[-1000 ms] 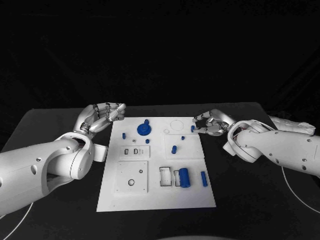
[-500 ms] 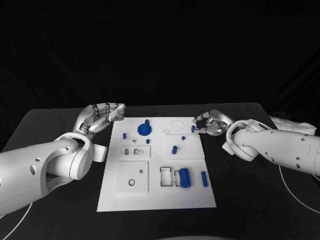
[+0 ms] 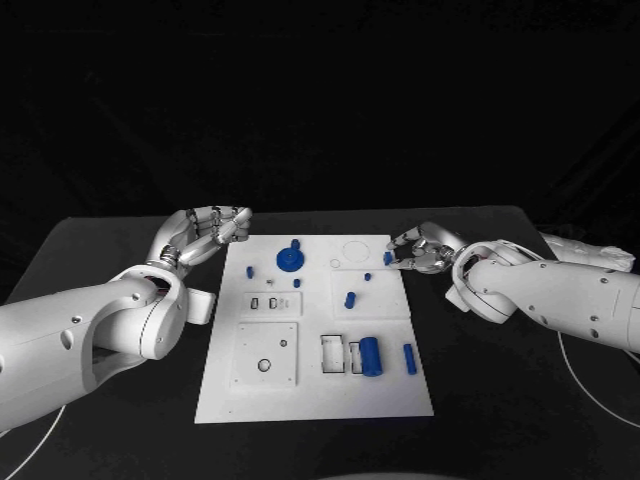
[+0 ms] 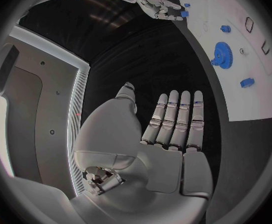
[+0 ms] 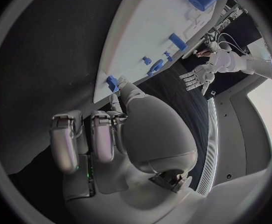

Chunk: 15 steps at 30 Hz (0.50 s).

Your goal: Assemble the parts on the task board

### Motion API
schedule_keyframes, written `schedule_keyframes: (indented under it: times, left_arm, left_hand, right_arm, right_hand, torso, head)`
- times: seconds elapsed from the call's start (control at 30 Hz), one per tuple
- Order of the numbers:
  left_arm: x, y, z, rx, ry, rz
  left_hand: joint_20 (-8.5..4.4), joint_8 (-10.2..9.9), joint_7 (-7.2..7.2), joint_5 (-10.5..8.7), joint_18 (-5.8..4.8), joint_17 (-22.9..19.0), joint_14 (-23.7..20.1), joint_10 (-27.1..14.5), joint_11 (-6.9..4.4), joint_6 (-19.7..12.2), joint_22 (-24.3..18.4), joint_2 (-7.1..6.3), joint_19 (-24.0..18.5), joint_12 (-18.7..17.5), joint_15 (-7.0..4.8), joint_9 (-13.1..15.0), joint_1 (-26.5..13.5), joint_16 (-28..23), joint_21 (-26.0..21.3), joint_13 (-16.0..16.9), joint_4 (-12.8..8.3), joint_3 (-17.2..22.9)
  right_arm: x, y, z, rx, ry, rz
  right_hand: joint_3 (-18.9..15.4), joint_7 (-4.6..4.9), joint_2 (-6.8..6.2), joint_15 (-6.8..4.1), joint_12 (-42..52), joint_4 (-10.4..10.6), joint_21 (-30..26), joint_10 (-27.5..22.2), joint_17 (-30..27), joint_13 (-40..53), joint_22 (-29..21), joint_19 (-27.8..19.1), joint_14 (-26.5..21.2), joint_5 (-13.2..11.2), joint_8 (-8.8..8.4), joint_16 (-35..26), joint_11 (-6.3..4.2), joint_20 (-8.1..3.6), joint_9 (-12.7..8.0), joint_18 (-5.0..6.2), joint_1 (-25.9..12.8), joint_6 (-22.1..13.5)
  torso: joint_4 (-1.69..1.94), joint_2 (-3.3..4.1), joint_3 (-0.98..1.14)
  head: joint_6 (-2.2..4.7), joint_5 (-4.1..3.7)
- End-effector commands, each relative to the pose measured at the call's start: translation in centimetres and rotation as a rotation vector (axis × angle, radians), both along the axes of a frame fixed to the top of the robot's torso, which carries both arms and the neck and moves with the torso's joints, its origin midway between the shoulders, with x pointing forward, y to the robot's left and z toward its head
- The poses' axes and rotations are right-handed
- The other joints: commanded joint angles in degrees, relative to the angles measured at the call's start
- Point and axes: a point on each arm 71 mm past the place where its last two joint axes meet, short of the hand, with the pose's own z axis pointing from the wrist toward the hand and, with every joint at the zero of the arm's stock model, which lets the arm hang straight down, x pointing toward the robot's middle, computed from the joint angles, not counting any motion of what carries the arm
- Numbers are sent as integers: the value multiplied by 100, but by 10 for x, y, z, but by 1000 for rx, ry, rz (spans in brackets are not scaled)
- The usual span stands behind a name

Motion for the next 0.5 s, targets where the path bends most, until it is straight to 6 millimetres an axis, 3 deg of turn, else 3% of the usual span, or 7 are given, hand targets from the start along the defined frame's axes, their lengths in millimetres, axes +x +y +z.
schedule_keyframes:
  times: [0.03,0.2,0.5]
  left_arm:
    - [0,-1,2,-3,-14,-15]
    - [-1,-1,2,-3,-14,-15]
    - [-1,2,2,-2,-15,-9]
  left_hand:
    - [-17,35,153,39,80,9,-27,-48,9,-40,-10,73,-40,-23,-3,8,13,-16,-32,8,-18,4]
    - [-17,35,153,40,80,9,-28,-48,9,-40,-10,73,-40,-23,-3,8,13,-16,-32,8,-18,3]
    - [-17,37,153,41,80,9,-28,-49,9,-41,-10,72,-40,-23,-3,8,14,-16,-32,8,-17,1]
  right_arm:
    - [0,2,-3,-25,31,13]
    - [1,3,-5,-36,45,15]
    - [4,5,-7,-46,57,10]
  right_hand:
    - [-8,9,-8,-47,-30,-22,26,601,1509,1495,1510,600,607,-13,32,24,-41,-57,-7,-39,52,63]
    - [-2,17,15,-49,-30,-13,26,601,1509,1495,1510,600,607,-7,39,24,-41,-59,-7,-39,53,93]
    - [-7,24,30,-50,-30,8,26,601,1509,1495,1510,600,607,-12,17,24,-39,-61,-21,-39,39,74]
  torso:
    - [-2,-4,3]
    - [17,3,1]
    - [1,3,3]
  head:
    - [-7,3]
    - [3,-8]
    - [25,26]
